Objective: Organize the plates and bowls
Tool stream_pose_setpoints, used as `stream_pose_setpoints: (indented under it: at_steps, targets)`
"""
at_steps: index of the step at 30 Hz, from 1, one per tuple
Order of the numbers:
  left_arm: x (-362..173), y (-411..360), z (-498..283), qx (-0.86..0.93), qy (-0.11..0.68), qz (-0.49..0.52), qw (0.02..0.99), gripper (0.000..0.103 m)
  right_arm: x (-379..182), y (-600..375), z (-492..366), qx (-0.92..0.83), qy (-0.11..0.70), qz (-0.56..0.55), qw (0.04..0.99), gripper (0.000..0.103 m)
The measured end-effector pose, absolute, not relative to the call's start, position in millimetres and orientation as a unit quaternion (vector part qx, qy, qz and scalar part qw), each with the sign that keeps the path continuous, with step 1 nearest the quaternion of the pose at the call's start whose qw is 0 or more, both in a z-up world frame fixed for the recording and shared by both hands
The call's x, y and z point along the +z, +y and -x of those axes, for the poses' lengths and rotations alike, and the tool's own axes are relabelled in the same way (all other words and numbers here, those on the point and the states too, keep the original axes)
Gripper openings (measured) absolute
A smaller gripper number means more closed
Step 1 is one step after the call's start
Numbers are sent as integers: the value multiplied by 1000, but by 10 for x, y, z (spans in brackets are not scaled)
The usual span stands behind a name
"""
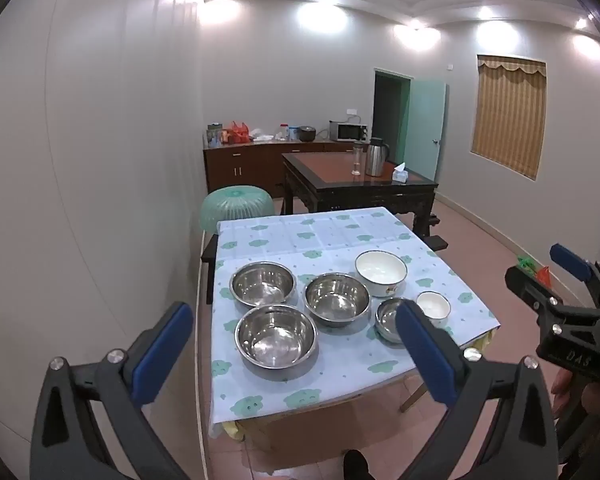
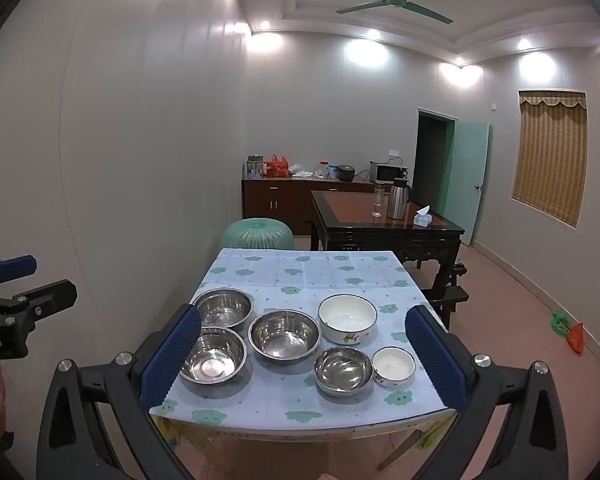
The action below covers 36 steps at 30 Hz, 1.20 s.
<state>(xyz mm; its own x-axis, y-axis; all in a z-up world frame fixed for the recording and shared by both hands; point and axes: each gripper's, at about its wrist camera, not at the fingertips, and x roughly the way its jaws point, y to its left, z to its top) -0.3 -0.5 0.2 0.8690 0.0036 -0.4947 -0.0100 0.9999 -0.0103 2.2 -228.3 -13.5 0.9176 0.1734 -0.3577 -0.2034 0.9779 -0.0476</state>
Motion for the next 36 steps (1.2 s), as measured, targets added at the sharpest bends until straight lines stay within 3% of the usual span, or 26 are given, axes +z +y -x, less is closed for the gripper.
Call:
stream_pose_setpoints:
  at_steps: [36]
  targets:
    - [-110,98,-102,6,262,11,965,103,-217,-2170,-121,100,188,52,976,103]
